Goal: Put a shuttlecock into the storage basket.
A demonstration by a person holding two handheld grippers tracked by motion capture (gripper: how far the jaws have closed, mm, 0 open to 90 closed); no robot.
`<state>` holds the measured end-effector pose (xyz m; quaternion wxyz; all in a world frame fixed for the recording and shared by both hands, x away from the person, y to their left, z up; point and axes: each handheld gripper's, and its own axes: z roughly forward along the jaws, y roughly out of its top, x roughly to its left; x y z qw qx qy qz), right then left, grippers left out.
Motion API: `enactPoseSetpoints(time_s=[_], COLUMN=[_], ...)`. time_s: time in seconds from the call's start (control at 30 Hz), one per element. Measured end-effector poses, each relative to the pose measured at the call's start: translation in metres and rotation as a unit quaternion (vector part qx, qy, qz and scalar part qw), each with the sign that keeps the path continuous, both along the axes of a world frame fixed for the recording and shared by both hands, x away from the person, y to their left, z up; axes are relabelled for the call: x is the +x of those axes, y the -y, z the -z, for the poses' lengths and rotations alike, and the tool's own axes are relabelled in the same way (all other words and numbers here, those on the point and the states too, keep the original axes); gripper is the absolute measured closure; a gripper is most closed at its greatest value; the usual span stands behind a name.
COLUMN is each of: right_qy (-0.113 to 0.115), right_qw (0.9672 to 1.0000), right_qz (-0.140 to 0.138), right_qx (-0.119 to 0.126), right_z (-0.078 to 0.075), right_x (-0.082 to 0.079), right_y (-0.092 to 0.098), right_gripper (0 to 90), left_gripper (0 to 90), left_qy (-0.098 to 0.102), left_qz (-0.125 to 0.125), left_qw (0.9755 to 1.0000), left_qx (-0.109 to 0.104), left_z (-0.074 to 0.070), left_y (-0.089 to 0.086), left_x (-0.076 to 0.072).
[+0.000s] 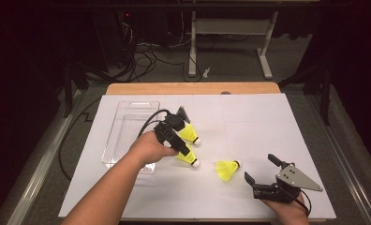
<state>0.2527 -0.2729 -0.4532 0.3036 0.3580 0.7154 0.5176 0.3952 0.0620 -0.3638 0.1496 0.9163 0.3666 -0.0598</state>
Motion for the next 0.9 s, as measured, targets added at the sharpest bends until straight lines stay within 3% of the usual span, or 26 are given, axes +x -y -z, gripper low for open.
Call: enactPoseSetpoints(time_s=[0.07, 0.27, 0.43, 0.6, 0.9], right_qy=[-0.001, -0.001, 0.0, 0.0, 0.001], right_qw=[1.0, 1.0, 1.0, 1.0, 1.0], right_qz=[-0.001, -0.002, -0.002, -0.002, -0.002], right_qx=[-0.001, -0.002, -0.001, -0.001, 0.001], right_z=[0.0, 0.0, 0.0, 0.0, 0.0], right_x=[0.0, 0.0, 0.0, 0.0, 0.0], right_y=[0.0, 0.0, 0.0, 0.001, 0.001], right_gripper=[0.4, 0.4, 0.4, 0.4, 0.4], left_gripper=[36.7, 39.2, 47.8, 48.6, 50.5], left_qy=[0.005, -0.007, -0.014, -0.022, -0.028], left_qz=[0.016, 0.016, 0.013, 0.019, 0.007], left_qw=[0.9996, 0.9993, 0.9994, 0.9992, 0.9993], left_qx=[0.025, 0.033, 0.03, 0.028, 0.025], left_z=[0.003, 0.009, 0.015, 0.017, 0.023], left_y=[0.004, 0.008, 0.011, 0.014, 0.016], left_x=[0.002, 0.007, 0.01, 0.011, 0.013])
